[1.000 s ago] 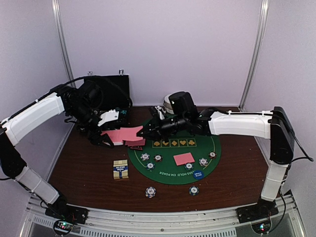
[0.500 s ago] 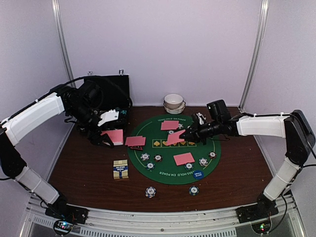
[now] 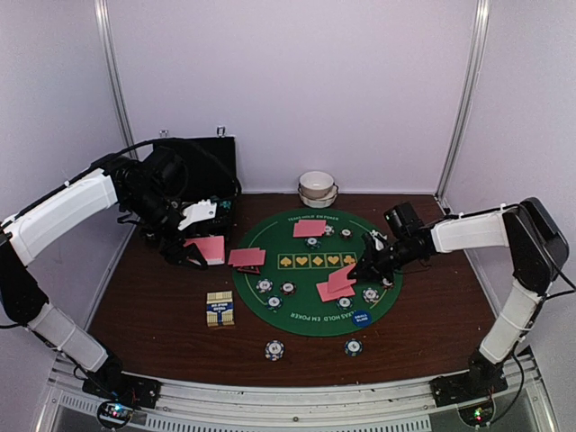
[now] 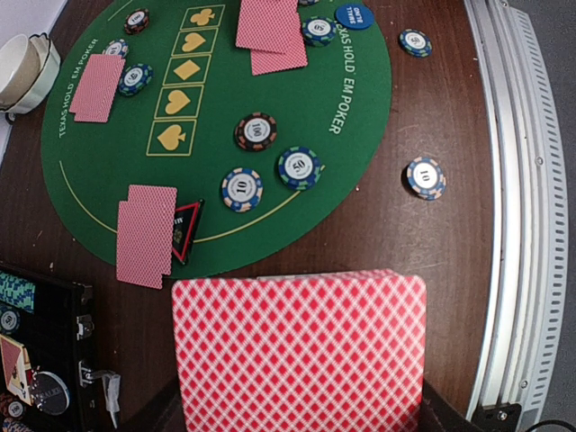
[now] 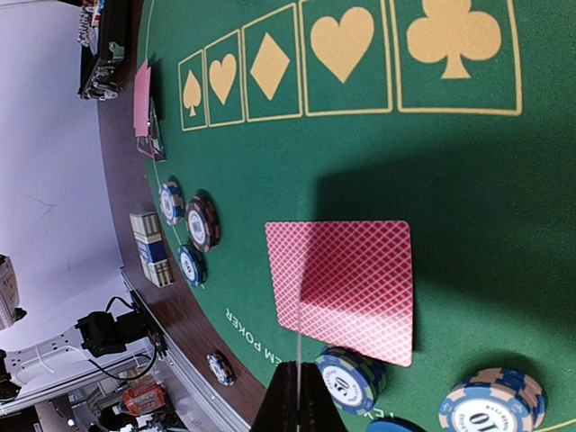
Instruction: Distribute texas hold em gaming equipment
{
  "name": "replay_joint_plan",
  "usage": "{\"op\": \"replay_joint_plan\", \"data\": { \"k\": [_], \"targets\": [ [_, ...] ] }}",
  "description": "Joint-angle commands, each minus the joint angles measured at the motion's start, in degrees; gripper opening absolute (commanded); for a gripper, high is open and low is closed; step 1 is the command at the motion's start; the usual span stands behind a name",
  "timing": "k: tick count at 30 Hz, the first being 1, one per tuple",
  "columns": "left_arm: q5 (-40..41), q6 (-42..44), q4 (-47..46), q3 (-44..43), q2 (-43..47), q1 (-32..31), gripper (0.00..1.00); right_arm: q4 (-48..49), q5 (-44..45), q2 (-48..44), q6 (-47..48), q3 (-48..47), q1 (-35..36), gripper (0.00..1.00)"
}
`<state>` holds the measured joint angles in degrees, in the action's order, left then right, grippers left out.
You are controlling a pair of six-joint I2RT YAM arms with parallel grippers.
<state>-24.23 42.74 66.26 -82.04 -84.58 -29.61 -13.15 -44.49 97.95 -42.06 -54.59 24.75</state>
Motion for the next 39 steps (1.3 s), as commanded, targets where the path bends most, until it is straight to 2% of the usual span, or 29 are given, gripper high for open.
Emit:
{"op": "replay_joint_plan", "data": {
  "k": [1,7,15,17,25,31,39],
  "targets": [
    [-1.04,0.07,-0.1,-1.06,0.85,0.43,0.34,0.96,1.6,2.19,2.35,-1.08,-0.41,0.0],
    [-1.12,0.2,0.08,-1.02,0.95,0.43,0.34,-2.21,3.41,2.99,4.88,-2.28,-0.75,0.0],
    [-1.56,0.15,0.17,-0.91,1.12,0.43,0.34,-8.49,6.51,1.1,8.69,-1.58,-1.11,0.09],
    [-1.52,0.15,0.18,-0.93,1.13,0.43,0.34,-9.75,7.21,0.32,9.28,-1.56,-1.18,0.14],
    [-1.74,0.15,0.41,-1.09,1.0,0.43,0.34,-19.86,12.54,-5.43,13.1,-7.23,-1.11,0.46],
    [-1.89,0.15,0.44,-1.25,0.84,0.43,0.34,-21.53,15.49,-4.68,14.72,-13.22,0.29,0.49],
    [-1.89,0.18,0.38,-1.5,0.51,0.43,0.33,-21.86,17.85,7.41,18.02,-24.87,6.13,0.48]
  ]
}}
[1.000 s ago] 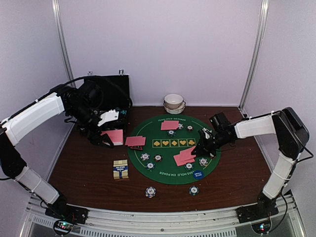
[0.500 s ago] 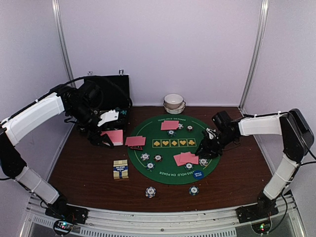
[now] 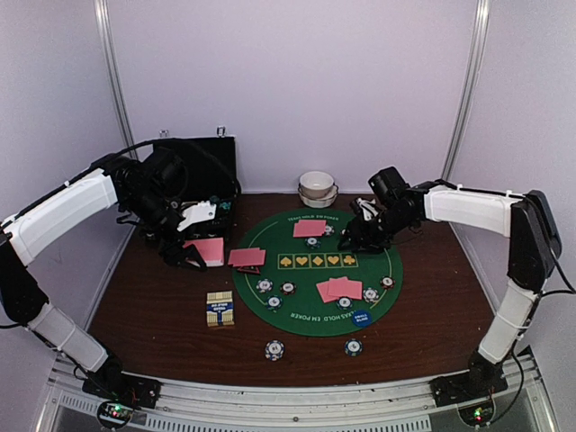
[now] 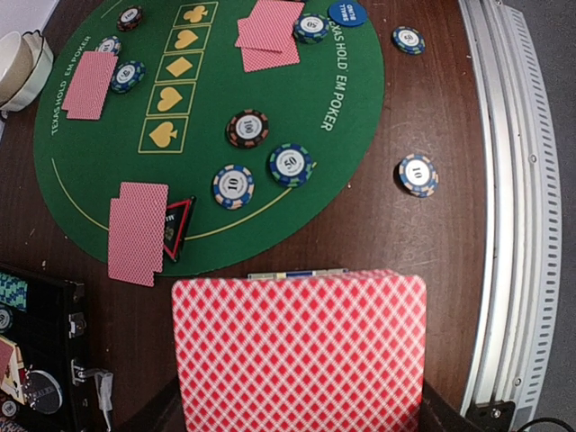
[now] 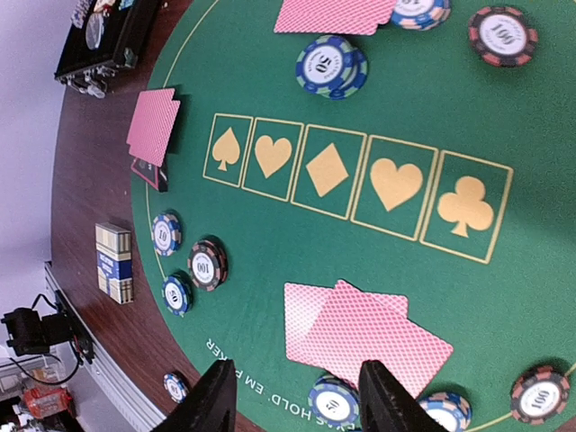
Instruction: Distribute texas hold em gaming equipment
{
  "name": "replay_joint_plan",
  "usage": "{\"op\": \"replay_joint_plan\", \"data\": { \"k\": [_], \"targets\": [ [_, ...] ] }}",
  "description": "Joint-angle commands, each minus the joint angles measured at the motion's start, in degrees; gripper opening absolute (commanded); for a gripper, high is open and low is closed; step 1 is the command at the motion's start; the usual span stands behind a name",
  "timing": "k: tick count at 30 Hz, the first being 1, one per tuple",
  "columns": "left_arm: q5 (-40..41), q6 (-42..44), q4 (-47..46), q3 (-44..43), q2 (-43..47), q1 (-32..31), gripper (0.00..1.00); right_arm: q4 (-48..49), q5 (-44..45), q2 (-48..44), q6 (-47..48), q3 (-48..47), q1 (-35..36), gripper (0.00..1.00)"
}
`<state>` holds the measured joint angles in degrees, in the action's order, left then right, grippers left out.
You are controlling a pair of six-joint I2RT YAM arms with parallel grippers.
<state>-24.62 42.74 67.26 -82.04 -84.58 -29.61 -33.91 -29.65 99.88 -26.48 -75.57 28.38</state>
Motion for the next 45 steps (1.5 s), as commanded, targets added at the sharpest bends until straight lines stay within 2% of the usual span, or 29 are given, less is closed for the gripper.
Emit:
{"op": "replay_joint_plan", "data": {
  "k": [1,8,17,30,45],
  "targets": [
    [-1.44,0.16,-0.64,-1.56,0.51,0.38,0.33,-1.11,3.34,7.15,2.7,-5.1,3.04,0.48],
    [-1.43,-0.05,-0.39,-1.89,0.32,0.43,0.33,-1.92,6.69,16.48,4.12,-12.13,6.3,0.45],
    [-1.02,0.15,-0.31,-1.89,0.52,0.43,0.33,-1.09,10.21,20.25,4.76,-12.85,7.88,0.44],
    [-0.88,0.23,-0.11,-2.12,0.53,0.43,0.33,0.35,11.04,19.39,5.66,-7.21,8.18,0.4],
    [-1.11,0.5,0.37,-2.51,0.31,0.43,0.33,2.54,10.29,11.92,5.04,2.97,8.34,0.35]
  ]
}}
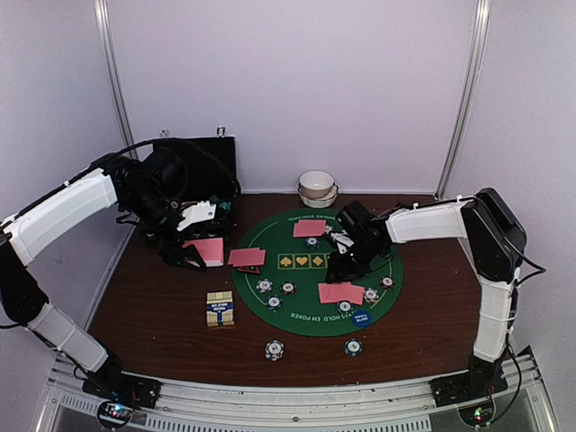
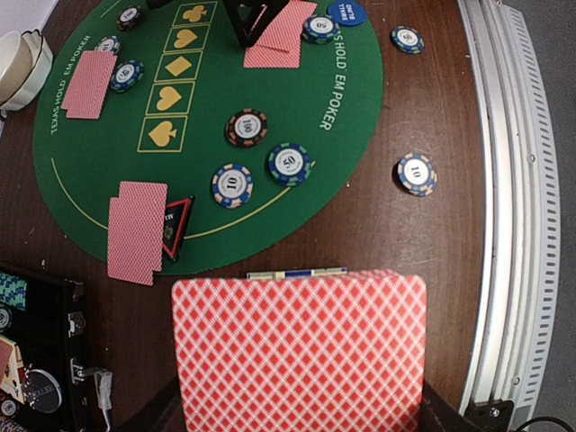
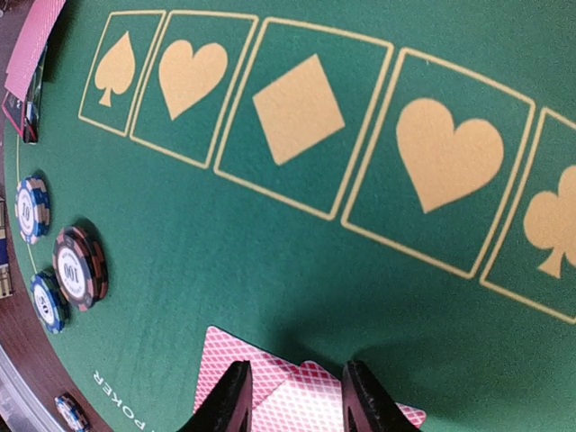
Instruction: Distribute texas hold em gaming equipment
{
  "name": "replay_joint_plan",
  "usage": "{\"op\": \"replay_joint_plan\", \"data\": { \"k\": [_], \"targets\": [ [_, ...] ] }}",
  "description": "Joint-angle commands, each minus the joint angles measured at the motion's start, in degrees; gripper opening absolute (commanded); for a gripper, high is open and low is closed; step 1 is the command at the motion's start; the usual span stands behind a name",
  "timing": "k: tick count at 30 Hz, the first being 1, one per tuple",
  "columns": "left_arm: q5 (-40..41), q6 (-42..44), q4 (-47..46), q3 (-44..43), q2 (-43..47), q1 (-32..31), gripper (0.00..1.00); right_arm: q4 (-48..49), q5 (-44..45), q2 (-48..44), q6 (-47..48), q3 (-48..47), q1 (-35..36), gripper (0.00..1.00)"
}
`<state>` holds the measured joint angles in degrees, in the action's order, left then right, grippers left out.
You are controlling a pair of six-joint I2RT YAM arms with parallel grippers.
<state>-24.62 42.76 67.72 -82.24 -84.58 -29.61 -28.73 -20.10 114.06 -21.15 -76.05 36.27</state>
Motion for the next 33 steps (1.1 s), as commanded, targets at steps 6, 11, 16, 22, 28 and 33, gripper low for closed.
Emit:
{"op": "replay_joint_plan", "data": {
  "k": [6,11,16,22,28,33],
  "targets": [
    [-1.22,0.48,-0.05,-2.23,0.35,0.43,0.33,-2.91,0.51,-4.11,-0.26,5.55,0.76,0.34],
    [-1.23,0.5,0.07,-2.31,0.34,0.43,0.32,-4.43,0.95,-5.99,-0.24,3.98,1.21,0.35],
    [-1.18,0.54,0.2,-2.31,0.33,0.43,0.32,-5.19,1.64,-10.99,-2.46,0.54,1.92,0.48],
    [-0.6,0.3,0.16,-2.49,0.28,0.43,0.33,-5.35,1.62,-15.3,-6.37,-5.19,4.35,1.0],
    [-0.78,0.21,0.14,-2.32,0.35,0.43,0.33,8.07,-3.73,-18.93,-19.79,0.55,7.19,1.0],
    [-0.8,0.14,0.17,-2.23,0.36,0.43,0.33,17.48,4.35,-21.2,-30.94,6.81,13.98,0.99]
  ]
}}
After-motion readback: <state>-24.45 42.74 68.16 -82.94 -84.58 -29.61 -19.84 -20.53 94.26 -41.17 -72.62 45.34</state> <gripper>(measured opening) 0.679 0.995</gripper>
